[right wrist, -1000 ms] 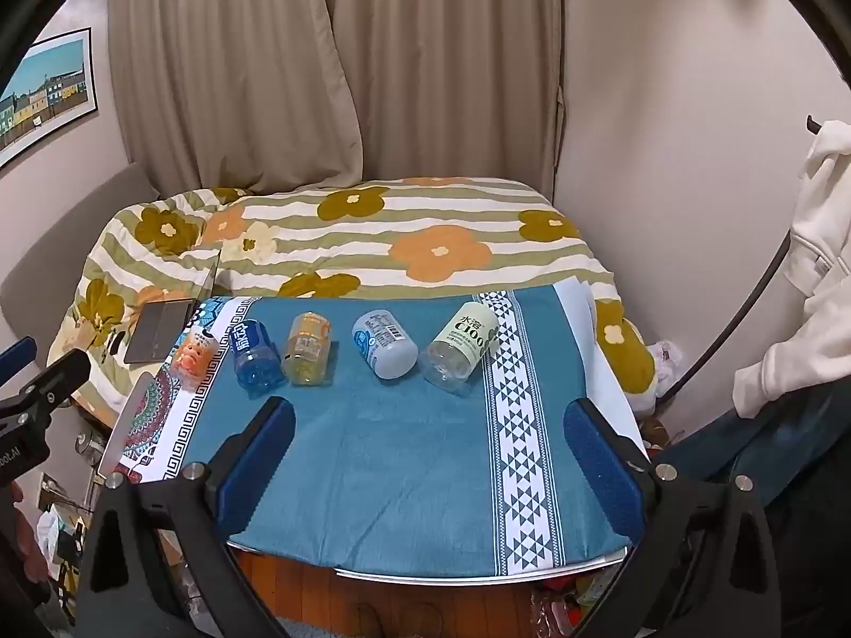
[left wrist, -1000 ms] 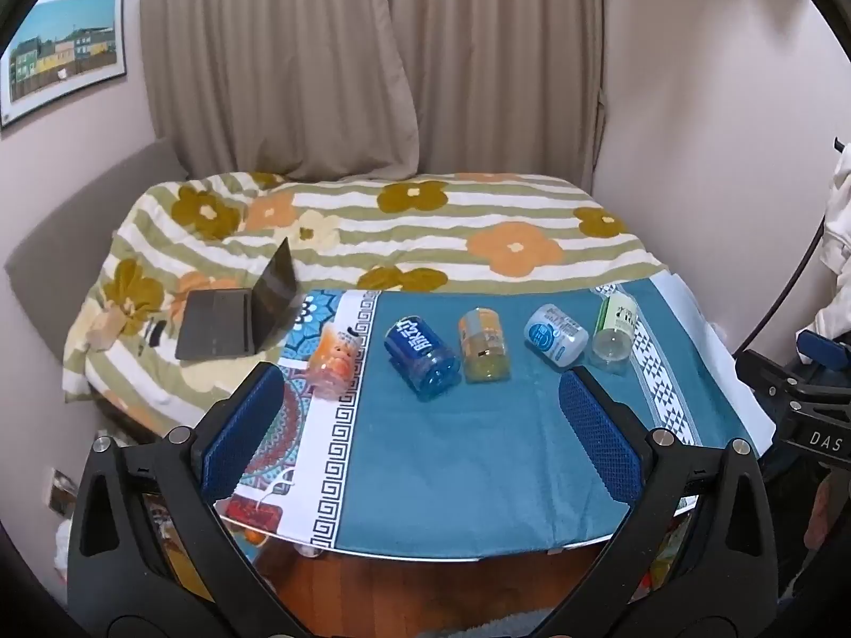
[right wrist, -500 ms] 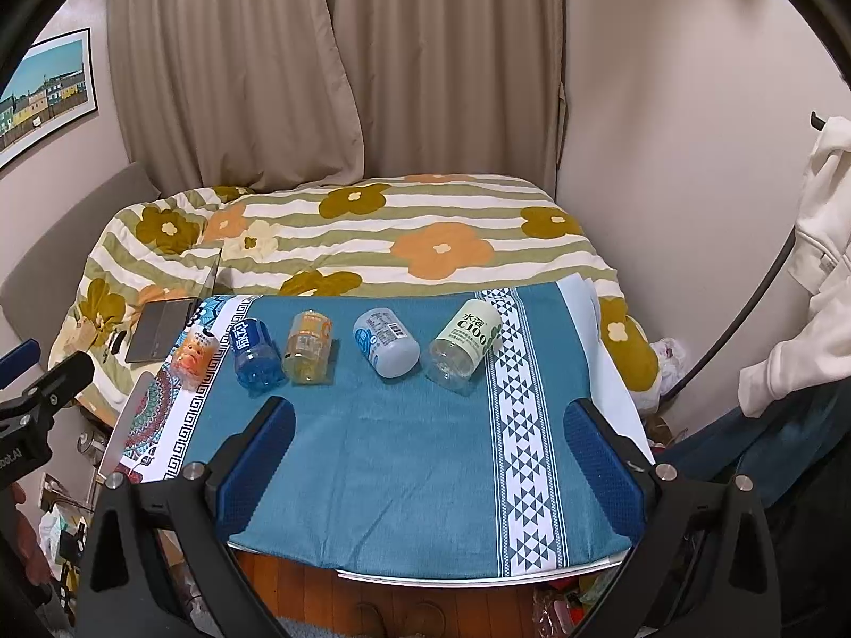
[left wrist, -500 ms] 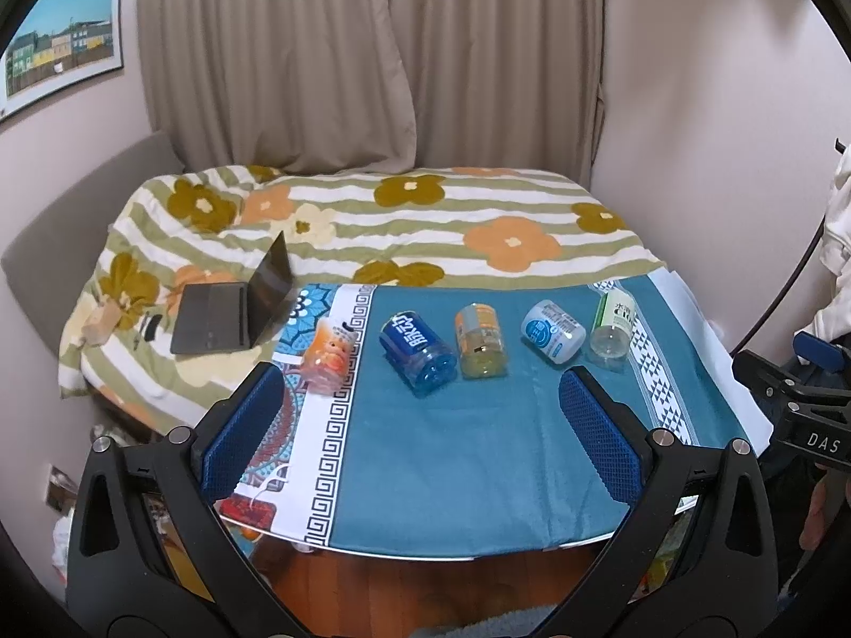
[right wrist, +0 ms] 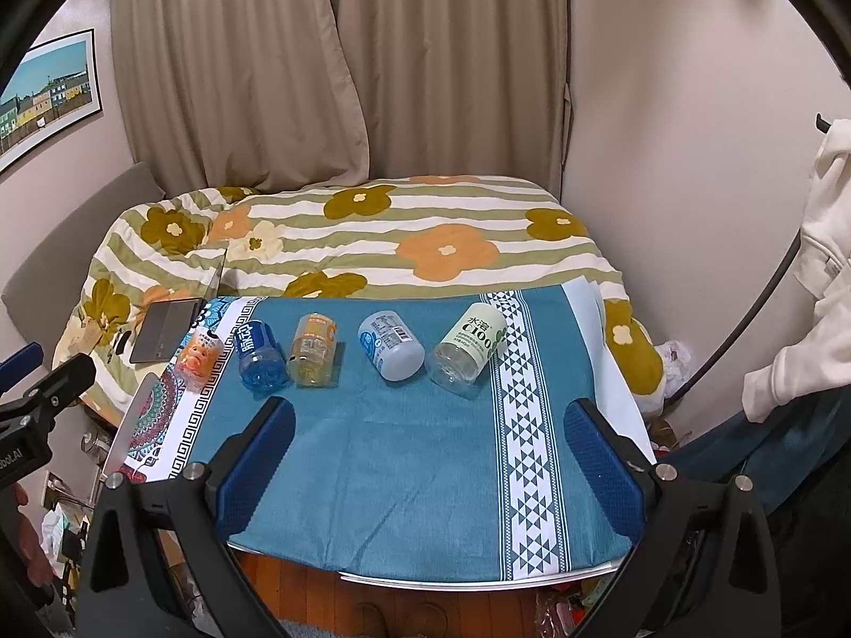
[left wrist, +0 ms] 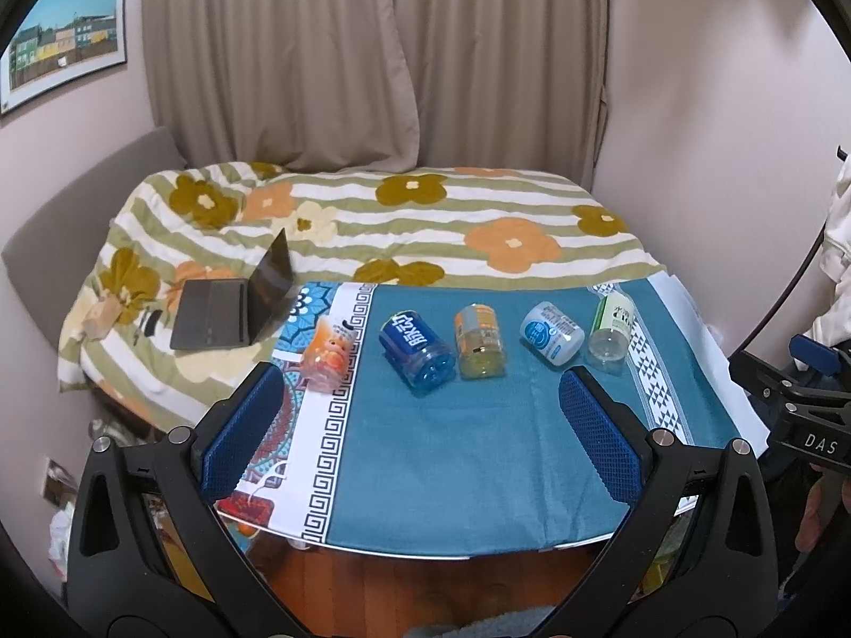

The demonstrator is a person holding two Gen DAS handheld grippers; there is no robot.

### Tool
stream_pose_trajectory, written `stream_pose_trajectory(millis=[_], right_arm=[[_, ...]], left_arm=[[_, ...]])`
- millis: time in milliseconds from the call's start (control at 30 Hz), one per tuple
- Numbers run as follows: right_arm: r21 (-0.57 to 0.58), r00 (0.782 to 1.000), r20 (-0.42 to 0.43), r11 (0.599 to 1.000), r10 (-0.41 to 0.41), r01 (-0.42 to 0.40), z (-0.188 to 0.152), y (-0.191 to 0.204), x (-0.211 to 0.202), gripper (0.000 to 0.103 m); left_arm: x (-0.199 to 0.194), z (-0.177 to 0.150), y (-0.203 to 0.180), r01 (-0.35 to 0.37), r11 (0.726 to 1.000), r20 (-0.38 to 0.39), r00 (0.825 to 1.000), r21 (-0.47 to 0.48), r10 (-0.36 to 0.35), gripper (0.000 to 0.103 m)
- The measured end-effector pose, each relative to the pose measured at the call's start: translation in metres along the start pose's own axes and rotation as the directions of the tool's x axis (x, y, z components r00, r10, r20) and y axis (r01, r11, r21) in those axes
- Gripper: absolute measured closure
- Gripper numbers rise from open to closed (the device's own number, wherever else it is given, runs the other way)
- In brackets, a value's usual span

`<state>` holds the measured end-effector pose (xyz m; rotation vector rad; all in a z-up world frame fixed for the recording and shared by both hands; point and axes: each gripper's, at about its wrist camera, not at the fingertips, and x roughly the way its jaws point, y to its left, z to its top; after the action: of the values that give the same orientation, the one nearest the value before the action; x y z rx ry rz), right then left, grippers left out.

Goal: Flip cup upright

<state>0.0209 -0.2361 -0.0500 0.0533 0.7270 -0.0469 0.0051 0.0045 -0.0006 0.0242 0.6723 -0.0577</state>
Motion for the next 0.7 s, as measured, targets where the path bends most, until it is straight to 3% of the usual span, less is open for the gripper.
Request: stream_pose_trajectory(millis=[700], right_arm=[[0.001,1.000,-0.002,1.000,0.002,-0.002,0.0010,0.0000,0.0004,0.002]], left_arm=[[-0.0029,0.0057,0.0026,0.004,1.000,0.011,1.000,-0.016,-0.004,0.000]])
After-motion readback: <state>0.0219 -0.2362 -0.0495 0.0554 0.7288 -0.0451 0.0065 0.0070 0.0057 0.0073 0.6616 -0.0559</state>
